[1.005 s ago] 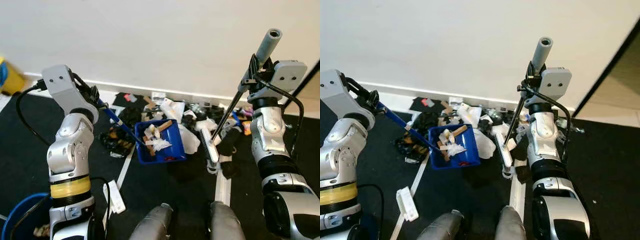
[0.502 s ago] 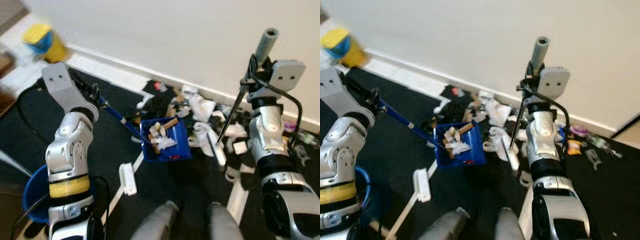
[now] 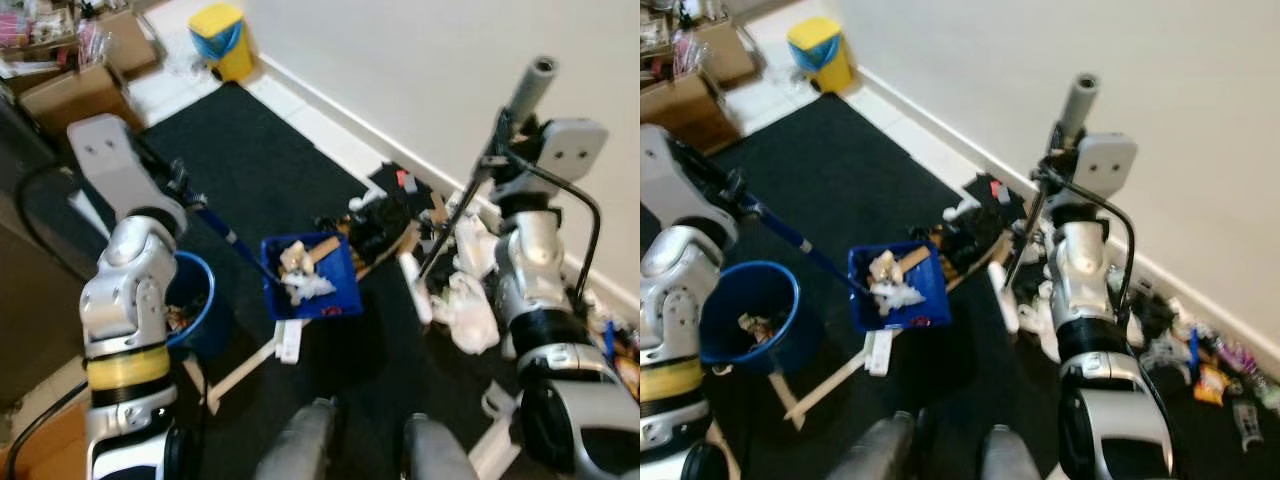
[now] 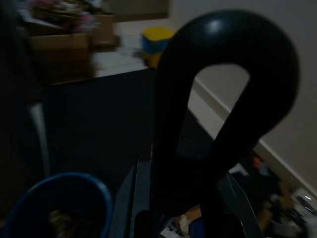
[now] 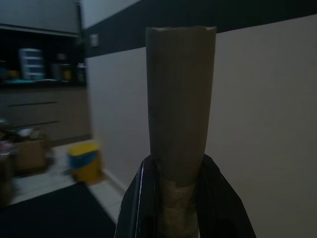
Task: Sweep floor
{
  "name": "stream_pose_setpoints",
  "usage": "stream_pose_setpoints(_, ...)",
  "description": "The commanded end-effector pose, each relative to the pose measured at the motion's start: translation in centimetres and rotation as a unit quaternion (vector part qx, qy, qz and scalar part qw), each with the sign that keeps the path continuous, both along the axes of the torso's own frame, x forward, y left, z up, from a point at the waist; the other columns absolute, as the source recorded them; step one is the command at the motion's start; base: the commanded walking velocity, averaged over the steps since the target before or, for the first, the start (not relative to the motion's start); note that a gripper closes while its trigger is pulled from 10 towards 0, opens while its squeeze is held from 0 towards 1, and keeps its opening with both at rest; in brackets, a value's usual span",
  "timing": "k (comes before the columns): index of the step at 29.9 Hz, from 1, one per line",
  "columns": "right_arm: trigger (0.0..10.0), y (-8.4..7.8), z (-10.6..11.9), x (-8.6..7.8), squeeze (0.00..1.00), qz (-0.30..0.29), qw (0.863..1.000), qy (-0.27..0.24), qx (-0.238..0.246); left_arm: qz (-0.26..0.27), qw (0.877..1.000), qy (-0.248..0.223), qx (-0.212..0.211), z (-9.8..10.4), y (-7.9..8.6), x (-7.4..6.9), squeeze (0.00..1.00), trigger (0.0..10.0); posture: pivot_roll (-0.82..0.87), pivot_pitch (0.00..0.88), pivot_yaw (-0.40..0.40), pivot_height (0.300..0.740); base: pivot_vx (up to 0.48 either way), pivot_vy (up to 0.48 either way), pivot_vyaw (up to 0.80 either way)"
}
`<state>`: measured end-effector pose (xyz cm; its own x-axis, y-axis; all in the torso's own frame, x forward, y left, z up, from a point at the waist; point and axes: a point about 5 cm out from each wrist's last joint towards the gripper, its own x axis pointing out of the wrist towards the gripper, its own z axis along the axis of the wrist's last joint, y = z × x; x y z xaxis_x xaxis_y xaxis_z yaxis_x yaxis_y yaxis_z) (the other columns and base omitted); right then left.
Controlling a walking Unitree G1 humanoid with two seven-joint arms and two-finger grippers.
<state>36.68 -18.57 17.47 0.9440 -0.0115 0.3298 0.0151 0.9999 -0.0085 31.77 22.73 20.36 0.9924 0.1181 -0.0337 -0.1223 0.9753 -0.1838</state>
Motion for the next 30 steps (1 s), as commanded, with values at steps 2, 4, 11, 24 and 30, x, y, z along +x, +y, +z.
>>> stream_pose_setpoints(2,10.0,-0.1,0.4,0.0,0.00,-0.003,1.000,-0.008,-0.001,-0.011,0.999,-0.047,0.001,3.3,0.5,0.7,0.00,10.0,0.04,0.100,0.081,0.740,0.000,0.000,0.79)
stream_pose_setpoints(4,10.0,-0.1,0.3,0.0,0.00,-0.003,1.000,-0.008,-0.001,-0.020,0.998,-0.057,-0.005,4.3,0.3,1.2,0.00,10.0,0.04,0.100,0.078,0.740,0.000,0.000,0.79)
stream_pose_setpoints(11,10.0,0.1,0.2,0.1,0.00,-0.004,1.000,-0.004,0.000,-0.066,0.992,-0.098,-0.034,7.9,-0.8,2.9,0.00,10.0,0.04,0.100,0.077,0.740,0.000,0.000,0.79)
stream_pose_setpoints(24,10.0,-0.3,0.0,0.0,0.00,-0.018,1.000,-0.001,-0.001,-0.037,0.987,-0.159,0.012,14.4,0.6,4.2,0.00,10.0,0.04,0.103,0.087,0.740,0.000,0.000,0.77)
stream_pose_setpoints(30,10.0,-0.1,-0.1,0.1,0.00,-0.019,1.000,0.004,0.000,0.011,0.984,-0.174,0.035,15.9,2.7,3.8,0.00,10.0,0.05,0.104,0.082,0.740,0.000,0.000,0.35)
